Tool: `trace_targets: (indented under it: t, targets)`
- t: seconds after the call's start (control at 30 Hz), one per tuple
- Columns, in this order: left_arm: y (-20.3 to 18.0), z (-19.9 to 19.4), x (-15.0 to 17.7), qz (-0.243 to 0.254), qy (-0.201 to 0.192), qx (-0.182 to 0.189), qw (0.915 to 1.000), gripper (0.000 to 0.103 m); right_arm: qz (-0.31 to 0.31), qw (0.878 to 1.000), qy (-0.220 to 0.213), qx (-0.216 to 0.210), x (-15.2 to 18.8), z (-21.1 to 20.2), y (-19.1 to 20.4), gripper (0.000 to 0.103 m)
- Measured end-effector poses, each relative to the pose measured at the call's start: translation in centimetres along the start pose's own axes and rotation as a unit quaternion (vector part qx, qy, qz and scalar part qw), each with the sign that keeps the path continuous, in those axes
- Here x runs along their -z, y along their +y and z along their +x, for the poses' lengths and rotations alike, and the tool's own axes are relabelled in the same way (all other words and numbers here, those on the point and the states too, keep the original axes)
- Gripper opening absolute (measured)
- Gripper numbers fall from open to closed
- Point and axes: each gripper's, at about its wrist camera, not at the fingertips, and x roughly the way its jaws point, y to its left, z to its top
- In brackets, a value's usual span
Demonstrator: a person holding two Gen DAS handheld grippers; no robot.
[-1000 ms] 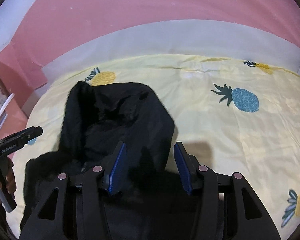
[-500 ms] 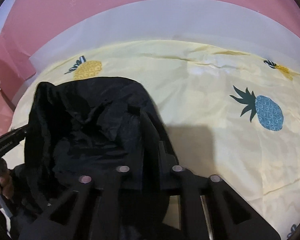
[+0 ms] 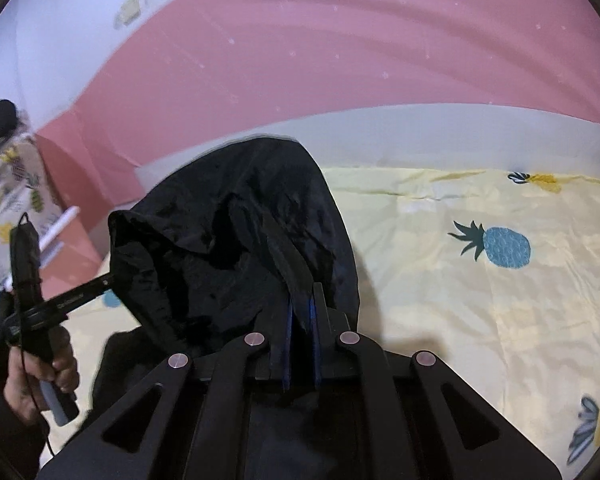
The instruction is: Fold large clothes
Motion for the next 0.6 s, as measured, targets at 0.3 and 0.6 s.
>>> trace_targets:
  t: [0.3,0.6]
  targets:
    - [1.0,-7.8,6.5,-0.003,0.0,0.008,1.0,0.0,0.018,1.0,0.012,-0.012,6.9,-5.3,1.1,0.007]
    - [2.9,-9.9,13.0,-0.026,0.037,-0.02,0.9988,0.001,0.054,0.996,0.069,-0.011,14.0,-5.6,-0.3,0.007]
